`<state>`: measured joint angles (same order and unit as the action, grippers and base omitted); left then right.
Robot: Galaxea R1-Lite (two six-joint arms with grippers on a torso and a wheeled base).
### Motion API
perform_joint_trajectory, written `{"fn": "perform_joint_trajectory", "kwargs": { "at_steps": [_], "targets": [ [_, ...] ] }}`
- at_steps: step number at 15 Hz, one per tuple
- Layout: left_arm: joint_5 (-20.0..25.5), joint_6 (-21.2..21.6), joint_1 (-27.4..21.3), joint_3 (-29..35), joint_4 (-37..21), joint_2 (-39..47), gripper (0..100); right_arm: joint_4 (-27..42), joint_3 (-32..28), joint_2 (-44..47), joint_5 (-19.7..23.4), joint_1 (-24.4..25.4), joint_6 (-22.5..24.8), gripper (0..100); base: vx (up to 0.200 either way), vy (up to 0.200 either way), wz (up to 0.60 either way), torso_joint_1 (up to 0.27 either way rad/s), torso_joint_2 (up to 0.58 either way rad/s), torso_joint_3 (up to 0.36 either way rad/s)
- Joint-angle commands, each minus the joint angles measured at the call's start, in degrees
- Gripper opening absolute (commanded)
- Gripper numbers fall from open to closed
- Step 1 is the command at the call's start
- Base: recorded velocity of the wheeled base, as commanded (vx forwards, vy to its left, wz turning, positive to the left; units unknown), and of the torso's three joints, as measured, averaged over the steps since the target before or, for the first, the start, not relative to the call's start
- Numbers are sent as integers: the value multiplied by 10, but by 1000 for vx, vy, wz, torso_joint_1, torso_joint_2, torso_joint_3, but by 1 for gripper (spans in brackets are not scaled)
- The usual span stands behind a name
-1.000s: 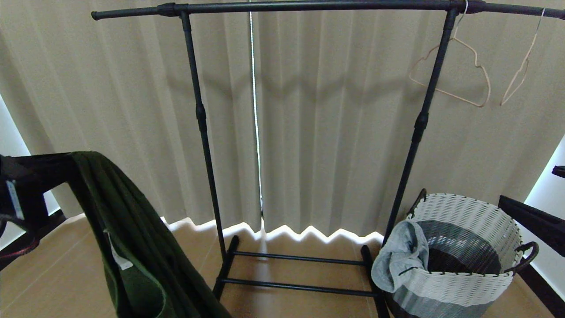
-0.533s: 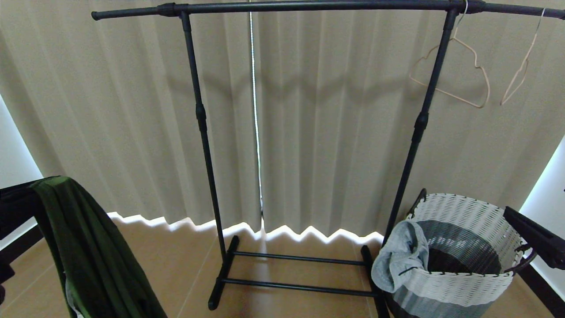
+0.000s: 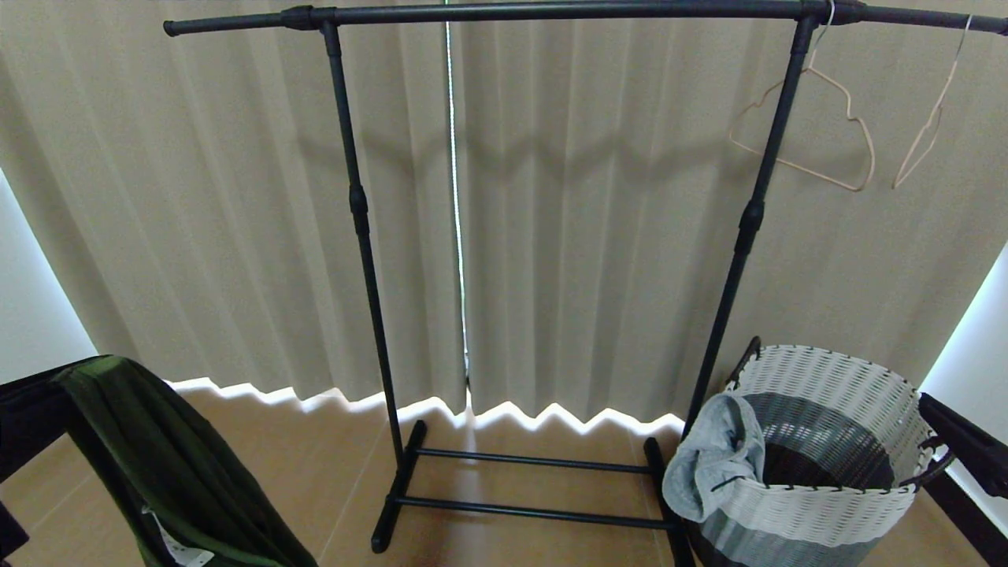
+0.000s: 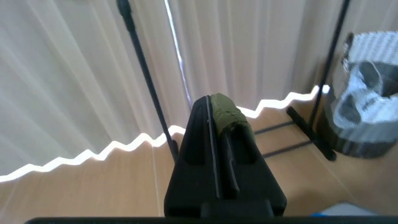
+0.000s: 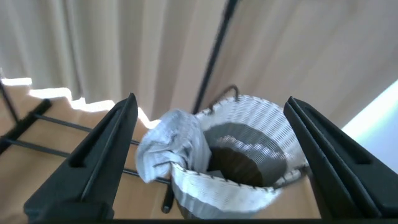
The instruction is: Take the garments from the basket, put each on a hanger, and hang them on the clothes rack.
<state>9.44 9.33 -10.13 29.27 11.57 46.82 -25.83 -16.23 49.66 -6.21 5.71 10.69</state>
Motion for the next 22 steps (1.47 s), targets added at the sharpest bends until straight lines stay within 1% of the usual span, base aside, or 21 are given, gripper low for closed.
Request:
{"fn": "perform_joint_trajectory", "kwargs": {
  "at_steps": [1, 2, 3, 5, 7, 8, 10, 13, 16, 19, 20, 22],
  "targets": [
    [21, 3, 24, -4, 2, 5, 0, -3, -3, 3, 1, -9, 1, 100, 0, 0, 0, 0, 0, 0],
    [23, 6, 35, -1, 10, 20, 0, -2, -11, 12, 2, -9, 4, 100, 0, 0, 0, 0, 0, 0],
    [23, 6, 41, 3, 30, 38, 0, -2, -20, 26, 2, -10, 5, 100, 0, 0, 0, 0, 0, 0],
    [23, 4, 43, -5, 87, 82, 0, -9, -24, 48, 3, -10, 3, 100, 0, 0, 0, 0, 0, 0],
    [24, 8, 42, -40, 109, 100, 0, -27, -22, 52, 8, -9, 2, 100, 0, 0, 0, 0, 0, 0],
    [24, 13, 42, -44, 112, 104, 0, -33, -22, 48, 15, -9, 2, 100, 0, 0, 0, 0, 0, 0],
    [28, 31, 38, -45, 122, 93, 0, -39, -19, 50, 44, -9, 2, 100, 0, 0, 0, 0, 0, 0],
    [29, 32, 37, -47, 122, 96, 0, -38, -16, 67, 43, -11, 1, 100, 0, 0, 0, 0, 0, 0],
    [29, 32, 37, -53, 128, 94, 0, -40, -17, 76, 43, -39, 0, 100, 0, 0, 0, 0, 0, 0],
    [29, 38, 37, -63, 137, 94, 0, -40, -16, 73, 43, -40, 0, 100, 0, 0, 0, 0, 0, 0],
    [29, 48, 37, -74, 150, 94, 0, -40, -16, 73, 43, -41, 0, 100, 0, 0, 0, 0, 0, 0],
    [28, 55, 38, -86, 169, 93, 0, -40, -16, 73, 42, -44, 0, 100, 0, 0, 0, 0, 0, 0]
  ]
}}
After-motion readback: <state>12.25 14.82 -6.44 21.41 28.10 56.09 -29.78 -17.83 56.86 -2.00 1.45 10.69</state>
